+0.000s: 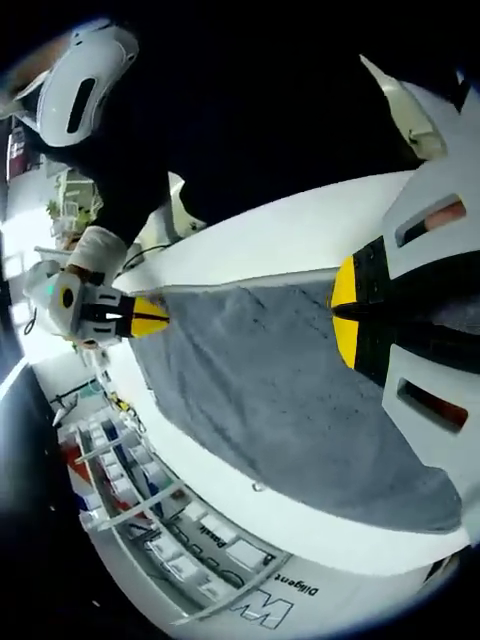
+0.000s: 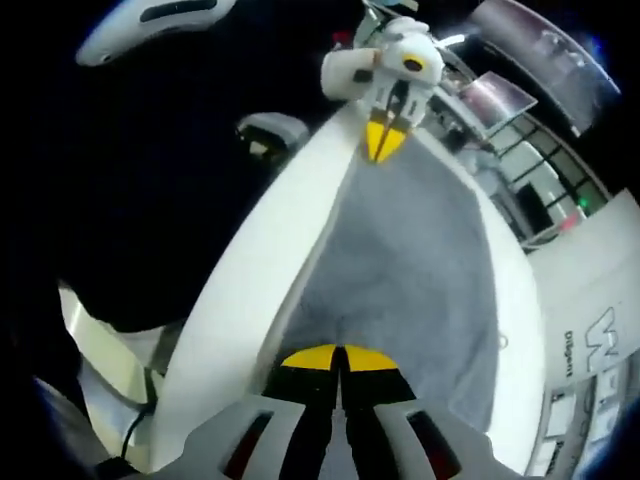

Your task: Open the folded towel by lifting each exposed corner and separating the folded layers until the towel lies flat within the target outline without major curled edges

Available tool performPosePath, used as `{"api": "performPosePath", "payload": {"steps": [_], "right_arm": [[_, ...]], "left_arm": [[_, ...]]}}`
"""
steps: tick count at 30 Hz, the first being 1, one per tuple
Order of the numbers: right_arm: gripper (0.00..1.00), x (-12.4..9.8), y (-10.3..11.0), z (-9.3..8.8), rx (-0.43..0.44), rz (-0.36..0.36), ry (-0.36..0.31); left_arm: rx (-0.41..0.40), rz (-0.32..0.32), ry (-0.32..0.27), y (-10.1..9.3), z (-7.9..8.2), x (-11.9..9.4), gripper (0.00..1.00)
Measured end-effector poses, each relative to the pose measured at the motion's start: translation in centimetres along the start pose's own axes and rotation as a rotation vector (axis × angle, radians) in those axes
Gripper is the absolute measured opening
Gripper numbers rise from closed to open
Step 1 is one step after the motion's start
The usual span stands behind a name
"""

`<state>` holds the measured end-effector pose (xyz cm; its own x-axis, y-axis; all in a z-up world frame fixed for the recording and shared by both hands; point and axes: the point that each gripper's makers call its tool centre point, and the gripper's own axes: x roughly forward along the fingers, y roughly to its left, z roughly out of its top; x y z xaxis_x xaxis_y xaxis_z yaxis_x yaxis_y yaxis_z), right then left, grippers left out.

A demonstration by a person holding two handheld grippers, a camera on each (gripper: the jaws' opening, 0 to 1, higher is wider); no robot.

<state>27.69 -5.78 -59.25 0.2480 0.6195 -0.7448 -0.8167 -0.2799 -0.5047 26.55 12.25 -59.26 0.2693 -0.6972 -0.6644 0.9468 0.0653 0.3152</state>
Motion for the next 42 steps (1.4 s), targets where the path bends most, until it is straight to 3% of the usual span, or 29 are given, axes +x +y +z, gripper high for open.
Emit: {"api": "performPosePath", "payload": {"steps": [2,8,12,13,23,30,37,38,42], "right_arm": [[0.00,0.4,0.1,0.5,-0.019,0.004,-0.007],[0.00,1.7,0.0,1.1,-0.057,0.012,-0.001],[0.00,2.4,0.2,1.4,-0.074,0.024,0.007],[0.00,2.6,0.2,1.3,-0.076,0.028,0.012],[0.00,2.4,0.7,1.6,-0.051,0.042,-0.003],[0.00,2.3,0.9,1.7,-0.061,0.052,-0.013],[0.00,2.2,-0.6,2.4,-0.091,-0.015,-0.033],[0.00,2.4,-0.9,2.9,-0.110,-0.035,-0.042],[0.00,3.2,-1.4,4.3,-0.147,-0.064,-0.065]], "left_arm": [[0.060,0.008,-0.010,-0.1,0.6,0.4,0.01],[0.138,0.049,-0.038,0.4,2.0,1.0,0.01],[0.165,0.036,-0.017,0.2,1.8,2.1,0.01],[0.169,0.029,0.011,0.1,1.3,2.5,0.01],[0.113,0.005,-0.011,-0.3,1.5,2.3,0.00],[0.124,0.008,-0.008,-0.3,1.5,2.3,0.00],[0.201,0.043,-0.064,-0.1,3.4,2.7,0.01],[0.244,0.066,-0.078,0.2,4.0,2.9,0.01],[0.278,0.094,-0.067,0.2,4.8,3.8,0.01]]}}
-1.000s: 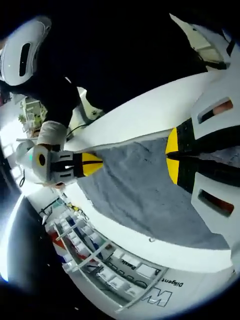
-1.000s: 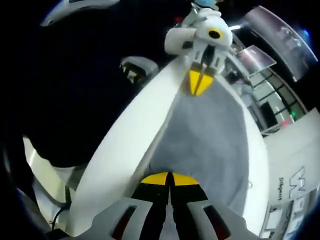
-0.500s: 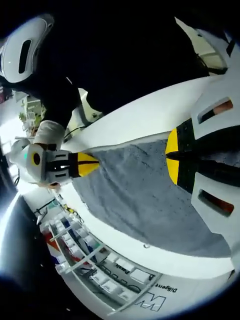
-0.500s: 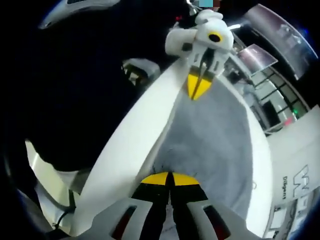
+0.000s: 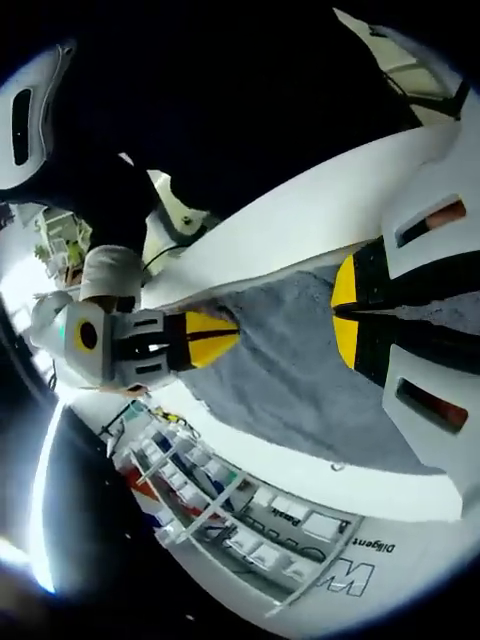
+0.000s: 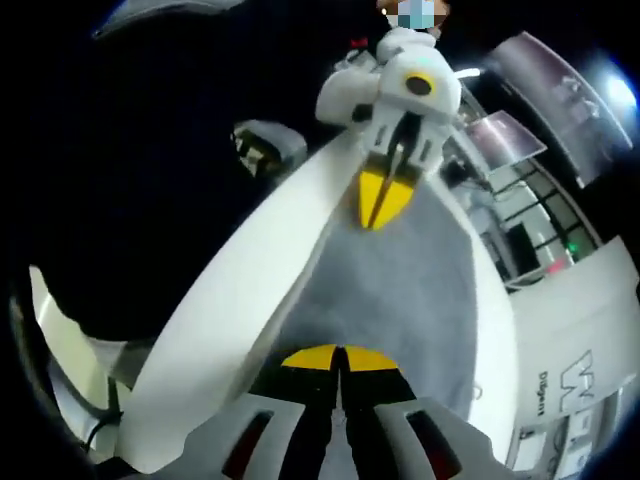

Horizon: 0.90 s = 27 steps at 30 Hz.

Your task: Open the folded towel by lifting each exposed corner and separating the folded layers until the towel lies flat within the target outline without major curled edges

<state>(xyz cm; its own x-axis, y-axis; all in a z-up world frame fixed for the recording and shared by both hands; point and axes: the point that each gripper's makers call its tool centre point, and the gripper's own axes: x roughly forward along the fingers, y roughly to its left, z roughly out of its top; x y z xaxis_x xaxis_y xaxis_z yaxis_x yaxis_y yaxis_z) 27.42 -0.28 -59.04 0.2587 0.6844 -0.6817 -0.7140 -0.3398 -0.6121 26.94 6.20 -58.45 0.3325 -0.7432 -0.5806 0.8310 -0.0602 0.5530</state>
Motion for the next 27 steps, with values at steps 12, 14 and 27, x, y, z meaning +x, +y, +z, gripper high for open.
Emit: {"api": "performPosePath", "payload": {"steps": [12,14,27], "right_arm": [[0.00,1.5,1.0,0.0,-0.020,0.054,0.016],[0.00,1.5,1.1,0.1,-0.012,0.056,0.012],[0.00,1.3,1.5,0.5,0.006,0.068,-0.006]], "left_arm": [[0.023,-0.027,0.006,-0.7,0.3,1.9,0.01],[0.000,-0.039,0.003,-0.9,0.3,1.7,0.01],[-0.050,-0.051,-0.007,-1.1,0.4,1.6,0.00]]}}
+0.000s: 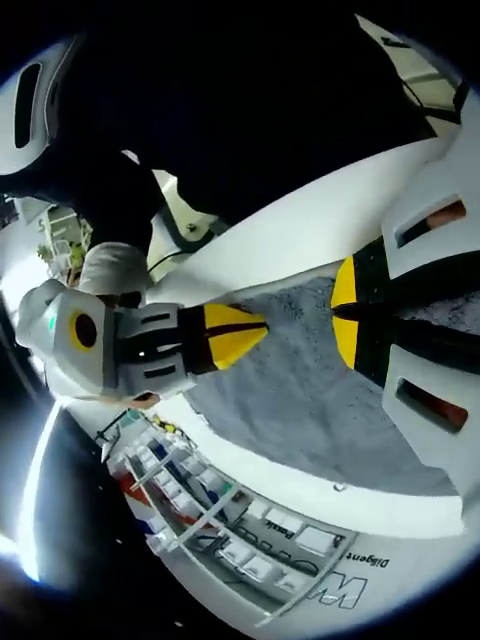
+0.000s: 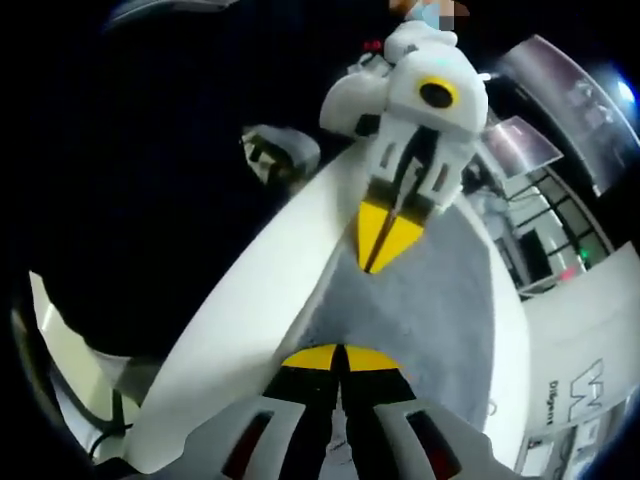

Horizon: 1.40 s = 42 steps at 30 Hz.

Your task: Open the folded towel by lifting each exposed corner and separating the folded layers until the towel lies flat within the target outline without major curled edges

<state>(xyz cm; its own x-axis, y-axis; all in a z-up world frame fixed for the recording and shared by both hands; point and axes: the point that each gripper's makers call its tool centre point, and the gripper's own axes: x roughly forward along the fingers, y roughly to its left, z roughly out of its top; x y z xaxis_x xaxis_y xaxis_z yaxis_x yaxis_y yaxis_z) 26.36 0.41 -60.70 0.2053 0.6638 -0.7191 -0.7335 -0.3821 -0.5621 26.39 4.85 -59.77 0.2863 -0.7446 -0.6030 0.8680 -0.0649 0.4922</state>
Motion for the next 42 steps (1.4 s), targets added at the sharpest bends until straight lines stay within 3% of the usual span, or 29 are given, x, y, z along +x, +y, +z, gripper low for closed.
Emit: {"api": "performPosePath", "payload": {"steps": [8,14,21,32,42], "right_arm": [[0.00,0.03,0.12,0.11,0.024,0.005,-0.009],[0.00,0.06,0.14,0.02,0.055,0.002,-0.012],[0.00,0.09,-0.08,-0.17,0.171,-0.003,-0.020],[0.00,0.20,-0.28,-0.14,0.203,-0.003,-0.023],[0.00,0.11,-0.46,-0.23,0.271,-0.010,-0.058]], "left_arm": [[-0.046,-0.013,-0.014,-0.06,0.00,0.10,0.00],[-0.144,-0.018,-0.028,-0.03,-0.11,0.26,0.00],[-0.242,-0.022,-0.036,0.07,-0.28,0.38,0.00],[-0.332,-0.031,-0.034,0.50,-0.74,0.15,0.00],[-0.478,0.003,-0.050,0.57,-0.88,0.12,0.00]]}}
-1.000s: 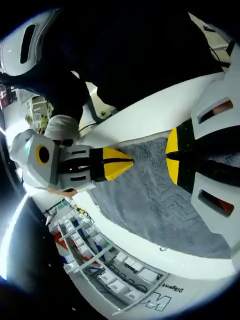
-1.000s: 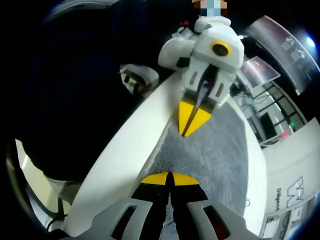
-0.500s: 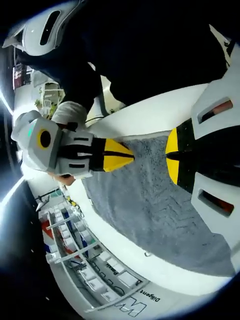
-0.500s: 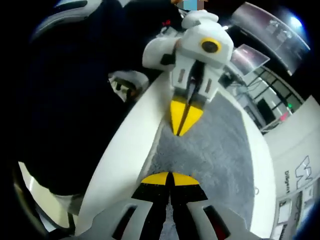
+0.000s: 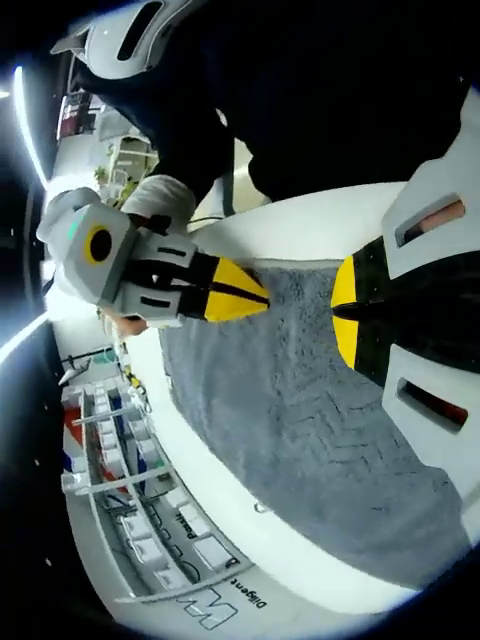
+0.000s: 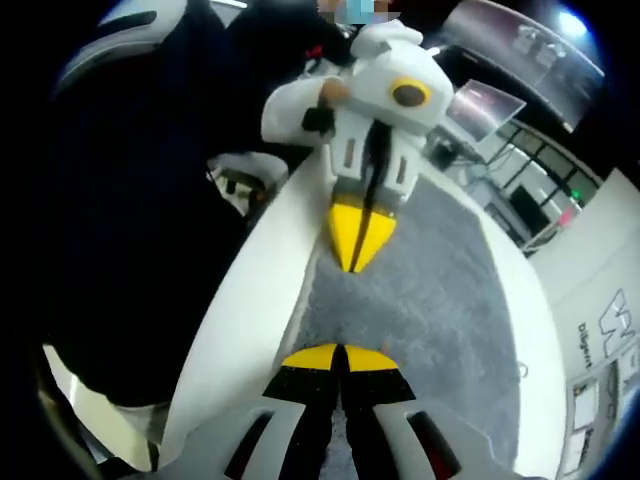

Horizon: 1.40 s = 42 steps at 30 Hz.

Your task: Open the folded towel by lifting each exposed corner and separating the folded layers until the towel lies flat within the target outline without major curled edges

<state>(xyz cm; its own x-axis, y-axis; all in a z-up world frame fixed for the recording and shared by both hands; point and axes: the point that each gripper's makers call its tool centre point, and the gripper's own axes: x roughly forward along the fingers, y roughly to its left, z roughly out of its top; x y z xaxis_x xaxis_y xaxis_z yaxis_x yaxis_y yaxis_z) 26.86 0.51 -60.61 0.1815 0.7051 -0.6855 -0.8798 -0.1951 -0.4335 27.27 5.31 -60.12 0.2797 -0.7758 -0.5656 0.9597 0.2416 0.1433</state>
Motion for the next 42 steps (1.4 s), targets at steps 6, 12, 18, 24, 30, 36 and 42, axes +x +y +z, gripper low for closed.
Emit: {"api": "performPosePath", "payload": {"steps": [6,12,18,24,30,36,42], "right_arm": [[0.00,-0.5,-0.9,0.2,0.087,-0.045,-0.078],[0.00,-1.5,-2.4,0.8,0.199,-0.131,-0.185],[0.04,-3.1,-3.9,1.2,0.301,-0.214,-0.293],[0.12,-3.4,-4.4,0.6,0.352,-0.256,-0.315],[0.24,-3.6,-5.0,0.2,0.405,-0.313,-0.337],[0.34,-5.3,-6.4,-0.2,0.488,-0.410,-0.375],[0.52,-7.0,-7.6,-1.2,0.550,-0.499,-0.370]], "left_arm": [[-0.151,0.062,-0.097,1.0,1.1,-0.4,0.00],[-0.224,0.114,-0.214,2.3,2.9,-1.7,0.01],[-0.281,0.204,-0.271,4.0,2.9,-2.6,0.05],[-0.312,0.278,-0.345,5.1,3.9,-3.9,0.14],[-0.305,0.336,-0.371,6.0,3.7,-4.4,0.34],[-0.331,0.389,-0.393,7.1,3.4,-5.2,0.56],[-0.366,0.444,-0.422,8.1,3.5,-6.8,0.72]]}}
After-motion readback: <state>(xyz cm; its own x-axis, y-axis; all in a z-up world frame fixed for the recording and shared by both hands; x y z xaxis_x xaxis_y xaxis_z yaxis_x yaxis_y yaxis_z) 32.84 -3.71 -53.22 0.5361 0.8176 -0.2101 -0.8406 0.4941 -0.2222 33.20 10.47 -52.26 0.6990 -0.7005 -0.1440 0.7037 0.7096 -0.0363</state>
